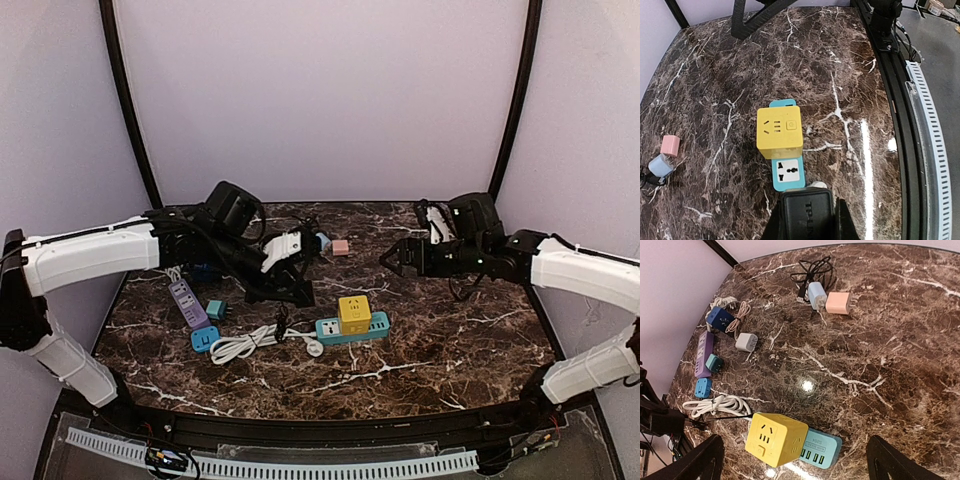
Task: Insert the plug
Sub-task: Insert the plug into the socket.
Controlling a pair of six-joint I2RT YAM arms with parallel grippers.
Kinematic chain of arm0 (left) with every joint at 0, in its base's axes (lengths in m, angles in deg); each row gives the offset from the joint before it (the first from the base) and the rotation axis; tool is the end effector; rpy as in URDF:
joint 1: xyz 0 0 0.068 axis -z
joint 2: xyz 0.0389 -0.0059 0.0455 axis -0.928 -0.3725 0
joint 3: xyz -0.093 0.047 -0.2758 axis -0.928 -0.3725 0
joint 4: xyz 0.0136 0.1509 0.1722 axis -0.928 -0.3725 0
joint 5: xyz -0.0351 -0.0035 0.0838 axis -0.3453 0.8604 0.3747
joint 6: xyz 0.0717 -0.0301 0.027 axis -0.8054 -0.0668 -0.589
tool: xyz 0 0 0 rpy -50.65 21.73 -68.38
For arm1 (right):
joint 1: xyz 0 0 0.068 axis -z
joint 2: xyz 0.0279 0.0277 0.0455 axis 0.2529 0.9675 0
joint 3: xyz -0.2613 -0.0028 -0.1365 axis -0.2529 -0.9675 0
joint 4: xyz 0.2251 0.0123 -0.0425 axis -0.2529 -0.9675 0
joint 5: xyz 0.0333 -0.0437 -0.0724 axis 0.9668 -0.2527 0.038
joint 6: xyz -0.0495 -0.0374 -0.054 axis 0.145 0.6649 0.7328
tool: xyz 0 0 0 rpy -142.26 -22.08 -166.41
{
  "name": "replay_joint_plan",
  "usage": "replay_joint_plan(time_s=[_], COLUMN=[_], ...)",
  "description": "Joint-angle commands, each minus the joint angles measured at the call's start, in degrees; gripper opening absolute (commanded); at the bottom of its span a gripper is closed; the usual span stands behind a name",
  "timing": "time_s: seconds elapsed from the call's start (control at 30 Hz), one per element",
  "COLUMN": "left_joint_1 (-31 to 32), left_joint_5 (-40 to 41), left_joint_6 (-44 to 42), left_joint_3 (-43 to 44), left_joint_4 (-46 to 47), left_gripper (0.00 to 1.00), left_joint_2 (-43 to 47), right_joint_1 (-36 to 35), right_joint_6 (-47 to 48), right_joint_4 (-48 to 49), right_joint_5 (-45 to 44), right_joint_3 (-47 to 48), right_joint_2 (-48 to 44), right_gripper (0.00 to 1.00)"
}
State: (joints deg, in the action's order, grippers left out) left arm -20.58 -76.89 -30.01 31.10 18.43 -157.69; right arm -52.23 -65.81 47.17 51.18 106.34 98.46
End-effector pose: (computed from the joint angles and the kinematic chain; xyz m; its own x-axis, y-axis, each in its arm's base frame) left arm 0.1872 -0.2516 0.3149 0.0619 0.5892 -0.8056 0.9889 0.0729 0.1294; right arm 0.2016 0.1682 0.2919 -0.7153 0.0564 -0.6966 -0.4034 0.7806 0.4774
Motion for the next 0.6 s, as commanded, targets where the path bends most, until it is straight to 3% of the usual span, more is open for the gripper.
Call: replay_joint_plan(time_s=[0.0, 0.13, 0.3, 0.57], left_joint_1=[0.1, -0.37, -3.89, -6.05], left_joint_5=[1.98, 1.8, -5.94, -5.9], left_joint_6=[-0.87, -4.95, 0.56, 1.38], left_joint_3=[-0.77, -2.92, -2.78, -4.66], left_joint_4=[9.57, 12.42, 20.63, 26.45], left_gripper=[0.01, 0.01, 0.01, 0.01], left_joint_2=[-5.71, -11.21, -16.75, -20.04], right_joint_1=[0.32, 0.36, 0.31, 0.32], right_joint_6=[-3.04, -2.26, -1.0, 3.9], right_joint_4=[5.51, 4.98, 3.55, 0.54], right_joint_5=[4.31, 4.51, 4.41, 0.33], right_joint_3=[-1.0, 0.87, 2.19, 4.56], right_joint_2=[4.49, 8.51, 9.05, 10.49], right_gripper=[0.99, 0.99, 0.99, 0.99])
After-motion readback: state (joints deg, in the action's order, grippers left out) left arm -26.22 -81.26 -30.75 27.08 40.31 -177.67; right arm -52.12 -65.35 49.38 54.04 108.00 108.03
